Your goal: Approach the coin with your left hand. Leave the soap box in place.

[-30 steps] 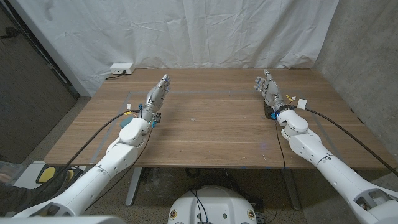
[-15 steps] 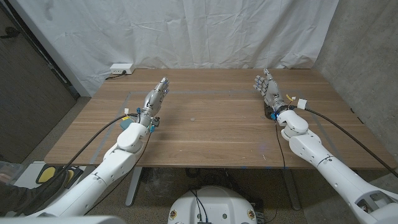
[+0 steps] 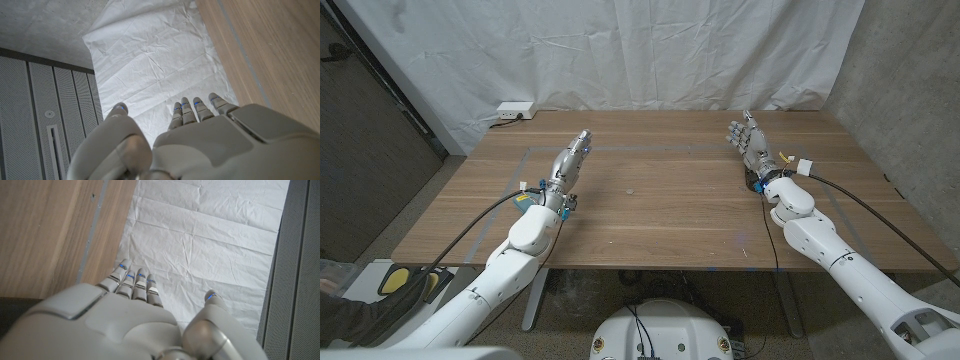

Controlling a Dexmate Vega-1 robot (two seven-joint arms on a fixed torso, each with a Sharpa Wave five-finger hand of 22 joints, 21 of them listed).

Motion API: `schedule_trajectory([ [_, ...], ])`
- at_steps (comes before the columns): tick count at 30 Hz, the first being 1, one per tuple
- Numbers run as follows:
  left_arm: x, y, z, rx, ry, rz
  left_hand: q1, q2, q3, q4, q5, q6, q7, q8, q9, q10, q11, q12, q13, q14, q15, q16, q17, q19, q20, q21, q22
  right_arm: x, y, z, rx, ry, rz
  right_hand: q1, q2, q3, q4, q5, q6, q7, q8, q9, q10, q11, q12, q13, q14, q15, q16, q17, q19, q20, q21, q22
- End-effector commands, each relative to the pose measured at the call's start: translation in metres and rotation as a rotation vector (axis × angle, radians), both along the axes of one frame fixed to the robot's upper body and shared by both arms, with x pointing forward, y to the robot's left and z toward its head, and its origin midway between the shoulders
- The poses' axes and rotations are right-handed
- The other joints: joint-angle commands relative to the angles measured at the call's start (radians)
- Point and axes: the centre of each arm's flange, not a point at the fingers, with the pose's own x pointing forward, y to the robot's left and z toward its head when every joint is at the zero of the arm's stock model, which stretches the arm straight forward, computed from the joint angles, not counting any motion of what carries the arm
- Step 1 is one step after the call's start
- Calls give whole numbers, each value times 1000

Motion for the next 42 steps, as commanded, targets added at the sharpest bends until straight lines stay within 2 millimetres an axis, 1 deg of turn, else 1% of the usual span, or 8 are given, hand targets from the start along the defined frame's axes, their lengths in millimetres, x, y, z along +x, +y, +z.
schedule_trajectory([
  [1, -6, 0, -5, 21, -26, 35, 14, 3, 4, -4, -1, 6, 4, 5, 6, 8, -1, 9, 5, 10, 1, 6, 5, 7, -60, -1, 5, 1, 4, 0, -4, 4, 4, 1, 8, -3, 0, 6, 9, 2, 4, 5, 9, 3, 4, 3, 6, -2, 1, 5, 8, 2, -3, 5],
  [10, -8, -3, -3, 22, -65, 65, 19, 5, 4, -7, -2, 7, 0, 2, 6, 10, -4, 7, 5, 13, -5, 4, 5, 16, -63, -2, 5, 4, 5, 0, -5, 9, 12, 2, 9, -5, -1, 6, 13, -1, 5, 5, 10, 1, 5, 3, 6, -2, 0, 5, 10, 3, -7, 6],
  [15, -11, -6, 3, 39, -98, 94, 23, 6, 4, -10, -2, 3, -3, -1, 6, 5, -9, 4, 5, 10, -8, 1, 5, 14, -63, -6, 5, 5, 4, 0, -1, 11, 14, 2, 9, -5, -1, 7, 14, 0, 5, 5, 11, 0, 5, 3, 7, -1, 0, 5, 11, 2, -9, 6],
  [20, -9, -10, 6, 37, -113, 75, 26, 6, 4, -11, -2, 8, -6, 0, 6, 8, -11, 4, 5, 12, -8, 1, 5, 14, -63, -7, 5, 6, 3, 0, 11, 5, 17, 2, 10, -6, -1, 7, 16, -1, 5, 5, 11, 0, 5, 3, 7, -1, 0, 5, 12, 3, -11, 6],
  [22, -9, -14, 8, 48, -125, 74, 27, 7, 4, -12, -2, 11, -8, 1, 6, 11, -12, 5, 5, 15, -9, 2, 5, 15, -64, -8, 5, 5, 1, 1, 41, -7, 22, 2, 10, -7, -1, 8, 24, -7, 8, 5, 12, -1, 5, 3, 12, -3, 2, 5, 16, 2, -11, 6],
  [31, -12, -21, 17, 80, -164, 89, 35, 8, 4, -17, -2, 29, -13, 5, 6, 28, -16, 8, 5, 28, -16, 4, 5, 20, -68, -11, 6, 4, -2, 3, 48, -15, 9, 5, 13, -7, -3, 9, 33, -8, 10, 5, 20, -3, 8, 3, 20, -6, 4, 5, 24, 0, -14, 6],
  [36, -13, -27, 17, 87, -180, 83, 40, 9, 4, -20, -1, 33, -12, 5, 6, 33, -20, 9, 5, 32, -17, 4, 5, 22, -71, -12, 5, 5, 0, 2, 53, -14, 11, 6, 14, -7, -3, 9, 36, -9, 10, 5, 22, -1, 8, 3, 20, -5, 3, 5, 25, 0, -16, 6],
  [42, -17, -31, 18, 124, -188, 129, 47, 10, 5, -24, 0, 40, -12, 6, 6, 42, -21, 10, 5, 39, -18, 5, 4, 25, -72, -14, 5, 6, 2, 3, 51, -13, 11, 7, 15, -7, -4, 10, 38, -9, 10, 5, 23, -2, 9, 3, 21, -5, 3, 5, 26, -1, -19, 6],
])
